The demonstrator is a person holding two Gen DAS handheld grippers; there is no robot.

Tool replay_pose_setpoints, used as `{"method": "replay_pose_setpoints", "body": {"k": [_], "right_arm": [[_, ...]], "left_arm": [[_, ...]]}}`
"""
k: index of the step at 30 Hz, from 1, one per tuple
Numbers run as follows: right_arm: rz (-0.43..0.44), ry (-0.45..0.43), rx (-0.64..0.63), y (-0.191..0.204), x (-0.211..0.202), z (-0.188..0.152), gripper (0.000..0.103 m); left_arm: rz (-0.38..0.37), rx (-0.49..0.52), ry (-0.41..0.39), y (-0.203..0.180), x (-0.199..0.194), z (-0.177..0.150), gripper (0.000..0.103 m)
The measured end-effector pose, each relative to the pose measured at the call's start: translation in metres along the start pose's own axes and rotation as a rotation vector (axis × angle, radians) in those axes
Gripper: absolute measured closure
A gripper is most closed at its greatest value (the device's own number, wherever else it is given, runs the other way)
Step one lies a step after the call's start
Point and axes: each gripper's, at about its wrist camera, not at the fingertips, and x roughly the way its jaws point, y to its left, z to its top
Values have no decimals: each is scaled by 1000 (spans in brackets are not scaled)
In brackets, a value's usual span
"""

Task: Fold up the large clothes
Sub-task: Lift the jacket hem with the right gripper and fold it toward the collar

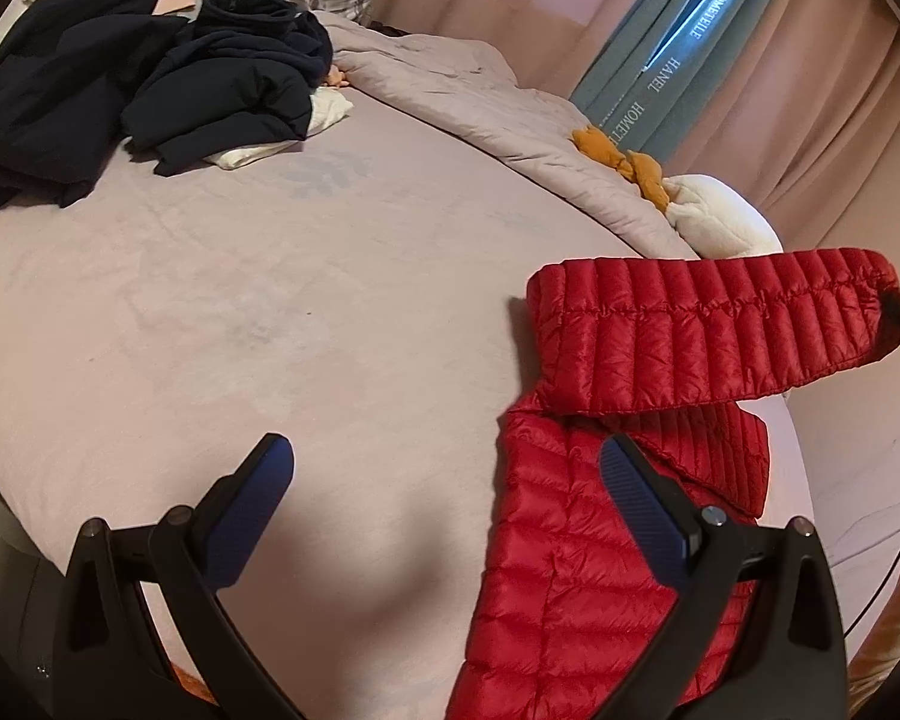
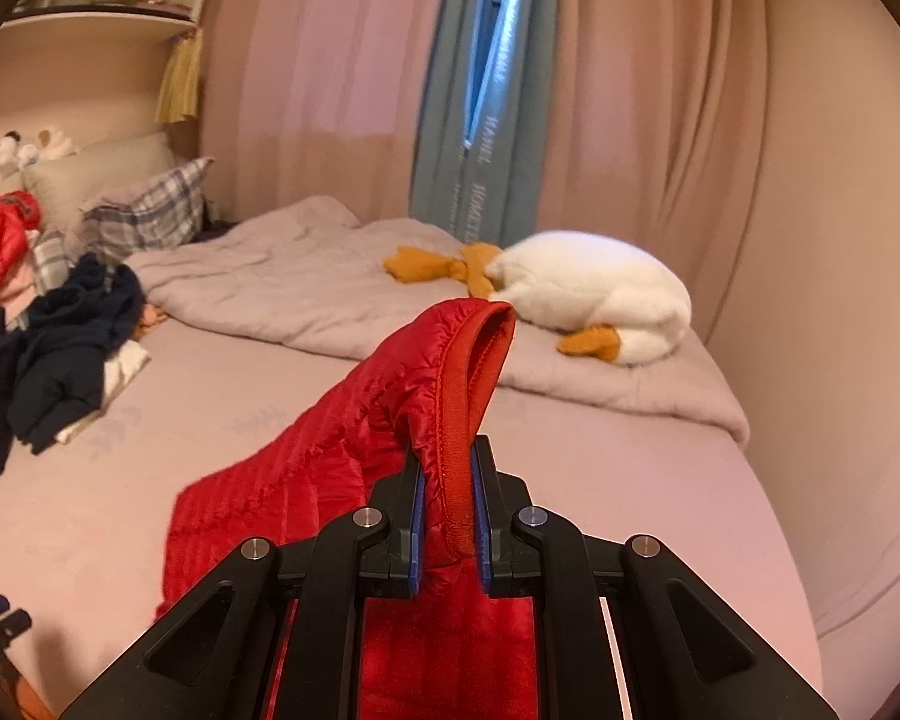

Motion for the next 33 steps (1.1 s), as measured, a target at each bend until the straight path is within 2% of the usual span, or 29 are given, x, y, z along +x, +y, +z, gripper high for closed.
{"method": "replay_pose_setpoints", "body": {"k": [13, 21, 29, 33], "right_arm": [[-67, 99, 41, -36, 30, -26, 90], [-105, 206, 95, -63, 59, -59, 90], [-97, 337, 188, -91, 95, -106, 90], [-85, 396, 228, -99, 111, -131, 90]], "left_arm": [[-39, 83, 47, -39, 31, 11, 1], [-57, 140, 90, -67, 56, 15, 1], [-75, 195, 125, -95, 87, 21, 2], [-97, 215, 140, -108, 109, 28, 13]]}}
